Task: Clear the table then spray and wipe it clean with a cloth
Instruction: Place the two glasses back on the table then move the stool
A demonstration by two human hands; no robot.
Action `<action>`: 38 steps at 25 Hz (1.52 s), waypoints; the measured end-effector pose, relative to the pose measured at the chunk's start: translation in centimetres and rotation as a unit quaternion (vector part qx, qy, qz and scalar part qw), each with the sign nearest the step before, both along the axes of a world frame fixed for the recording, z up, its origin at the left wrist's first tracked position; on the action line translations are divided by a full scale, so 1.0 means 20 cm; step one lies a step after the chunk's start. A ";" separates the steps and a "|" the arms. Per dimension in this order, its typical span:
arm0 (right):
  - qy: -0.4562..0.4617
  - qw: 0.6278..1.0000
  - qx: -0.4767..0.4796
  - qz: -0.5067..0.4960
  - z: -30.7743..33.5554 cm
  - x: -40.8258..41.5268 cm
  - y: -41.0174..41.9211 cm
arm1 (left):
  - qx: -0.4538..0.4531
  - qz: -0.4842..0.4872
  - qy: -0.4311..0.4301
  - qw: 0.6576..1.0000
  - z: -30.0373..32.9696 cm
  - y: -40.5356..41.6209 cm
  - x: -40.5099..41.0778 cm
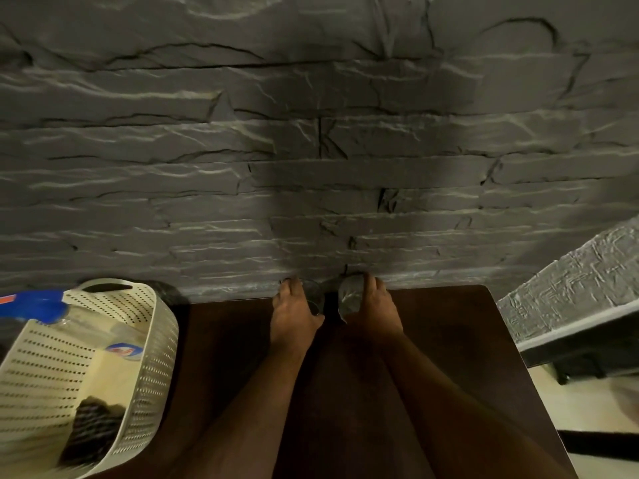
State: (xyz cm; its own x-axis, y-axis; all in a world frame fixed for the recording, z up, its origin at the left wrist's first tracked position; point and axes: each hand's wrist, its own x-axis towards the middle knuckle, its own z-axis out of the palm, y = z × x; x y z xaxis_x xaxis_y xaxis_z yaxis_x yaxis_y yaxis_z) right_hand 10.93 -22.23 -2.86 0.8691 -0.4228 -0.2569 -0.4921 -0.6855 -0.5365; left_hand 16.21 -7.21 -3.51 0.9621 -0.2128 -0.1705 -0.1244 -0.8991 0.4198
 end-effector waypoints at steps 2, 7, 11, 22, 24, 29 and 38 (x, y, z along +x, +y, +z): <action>0.013 1.000 0.009 0.008 0.02 0.00 0.00 | -0.011 0.000 0.006 1.000 0.01 0.01 -0.01; -0.003 0.997 -0.062 0.046 0.08 -0.12 0.02 | -0.029 -0.004 -0.013 0.999 0.07 0.08 -0.11; -0.053 0.993 -0.093 0.059 0.20 -0.30 0.09 | -0.047 -0.017 -0.037 0.998 0.17 0.15 -0.27; -0.076 0.970 -0.081 0.216 0.44 -1.08 0.55 | -0.042 0.079 -0.047 0.995 0.46 0.64 -1.25; -0.090 0.958 -0.076 0.263 0.48 -1.22 0.65 | -0.050 0.119 -0.052 0.990 0.50 0.74 -1.48; -0.102 0.924 -0.043 0.365 0.54 -1.55 1.00 | -0.049 0.222 -0.074 0.971 0.55 1.06 -2.04; -0.095 0.806 -0.012 0.584 0.54 -2.23 1.94 | -0.029 0.408 -0.090 0.908 0.47 1.87 -3.09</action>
State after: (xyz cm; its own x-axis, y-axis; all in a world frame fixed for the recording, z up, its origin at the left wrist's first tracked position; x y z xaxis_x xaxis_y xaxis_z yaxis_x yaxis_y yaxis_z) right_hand -33.59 16.65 7.88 0.7006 0.7095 -0.0761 0.5860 -0.6329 -0.5060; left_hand -45.52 30.23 5.99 0.8140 0.5808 -0.0051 0.5024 -0.6996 0.5080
